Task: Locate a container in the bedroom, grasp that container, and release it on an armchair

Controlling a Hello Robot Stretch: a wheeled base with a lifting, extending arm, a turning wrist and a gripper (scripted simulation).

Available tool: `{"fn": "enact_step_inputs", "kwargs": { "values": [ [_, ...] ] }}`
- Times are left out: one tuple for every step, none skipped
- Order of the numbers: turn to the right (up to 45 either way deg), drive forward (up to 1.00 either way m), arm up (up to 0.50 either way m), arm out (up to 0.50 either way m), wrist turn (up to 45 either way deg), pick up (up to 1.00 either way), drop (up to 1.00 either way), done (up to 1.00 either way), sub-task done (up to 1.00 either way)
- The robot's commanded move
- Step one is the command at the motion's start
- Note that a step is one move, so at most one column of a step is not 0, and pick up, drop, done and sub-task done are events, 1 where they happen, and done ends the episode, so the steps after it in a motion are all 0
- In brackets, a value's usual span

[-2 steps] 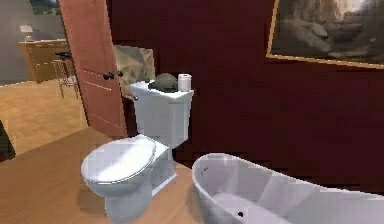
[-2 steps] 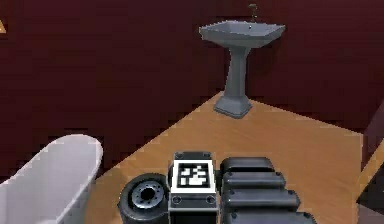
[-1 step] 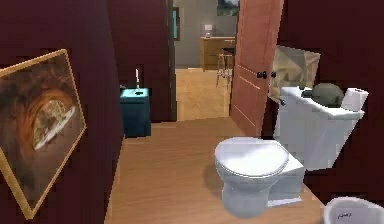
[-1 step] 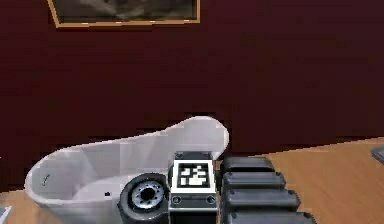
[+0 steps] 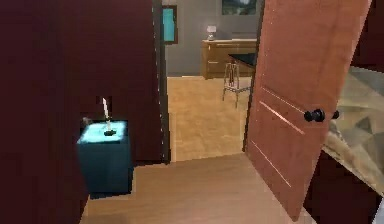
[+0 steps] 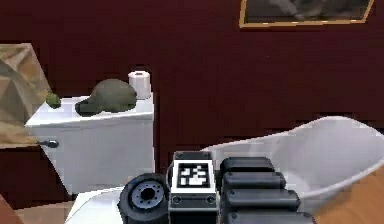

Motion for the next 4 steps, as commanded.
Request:
{"fn": "enact_step_inputs", "kwargs": {
  "values": [
    [-6.0, 0.0, 0.0, 0.0, 0.0, 0.0, 0.0, 0.0, 0.0],
    [0.0, 0.6, 0.0, 0.0, 0.0, 0.0, 0.0, 0.0, 0.0],
    [15.0, 0.0, 0.0, 0.0, 0.0, 0.0, 0.0, 0.0, 0.0],
    [0.0, 1.0, 0.0, 0.0, 0.0, 0.0, 0.0, 0.0, 0.0]
  ]
}}
